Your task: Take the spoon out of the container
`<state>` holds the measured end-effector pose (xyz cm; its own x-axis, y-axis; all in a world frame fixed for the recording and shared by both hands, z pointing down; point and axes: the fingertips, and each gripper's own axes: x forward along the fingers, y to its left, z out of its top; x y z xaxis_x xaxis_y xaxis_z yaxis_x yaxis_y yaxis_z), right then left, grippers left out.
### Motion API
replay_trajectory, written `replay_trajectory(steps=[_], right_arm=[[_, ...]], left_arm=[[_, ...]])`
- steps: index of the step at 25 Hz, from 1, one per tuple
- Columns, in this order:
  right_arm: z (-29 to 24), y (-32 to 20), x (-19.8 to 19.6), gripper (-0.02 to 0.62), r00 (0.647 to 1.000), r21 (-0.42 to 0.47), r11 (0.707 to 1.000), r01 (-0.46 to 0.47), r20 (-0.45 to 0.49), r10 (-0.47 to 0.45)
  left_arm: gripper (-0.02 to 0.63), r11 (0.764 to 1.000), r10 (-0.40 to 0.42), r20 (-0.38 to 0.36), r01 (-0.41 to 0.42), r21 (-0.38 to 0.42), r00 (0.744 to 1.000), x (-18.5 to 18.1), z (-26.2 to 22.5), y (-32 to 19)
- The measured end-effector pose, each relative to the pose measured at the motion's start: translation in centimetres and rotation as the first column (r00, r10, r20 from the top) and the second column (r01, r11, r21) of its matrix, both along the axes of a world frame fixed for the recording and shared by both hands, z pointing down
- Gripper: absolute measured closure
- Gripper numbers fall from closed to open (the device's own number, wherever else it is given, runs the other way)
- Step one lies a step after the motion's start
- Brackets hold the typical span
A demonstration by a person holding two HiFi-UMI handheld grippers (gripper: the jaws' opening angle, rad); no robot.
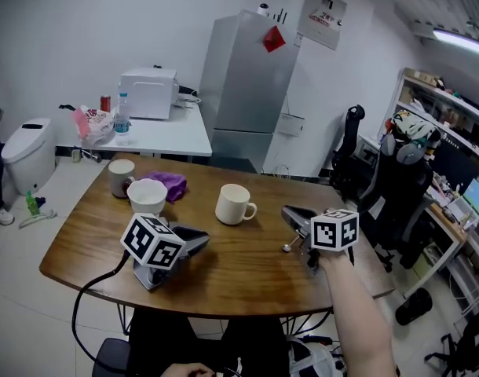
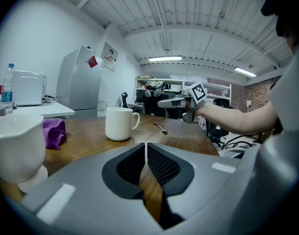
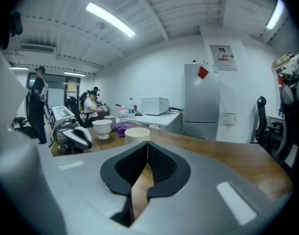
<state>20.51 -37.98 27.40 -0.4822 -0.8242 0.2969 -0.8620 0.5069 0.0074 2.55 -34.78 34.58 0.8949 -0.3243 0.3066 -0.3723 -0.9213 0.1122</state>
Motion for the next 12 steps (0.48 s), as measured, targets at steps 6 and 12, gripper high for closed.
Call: replay_trajectory(steps=[6, 12], right_arm=[[0.8, 2.4, -4.8, 0.591, 0.994, 0.018, 0.995, 0.099, 0.05, -0.1], [2.1, 3.7, -6.2, 0.591, 0.986, 0.004, 0.991, 0.133, 0.098, -0.133]], left_arm=[[0.583, 1.0, 0.003, 0.003, -0.003, -0.002, 1.0, -0.5, 0.0, 0.0], [0.583, 1.0, 0.001, 0.002, -0.001, -0.003, 1.0, -0.8, 0.0, 0.0]])
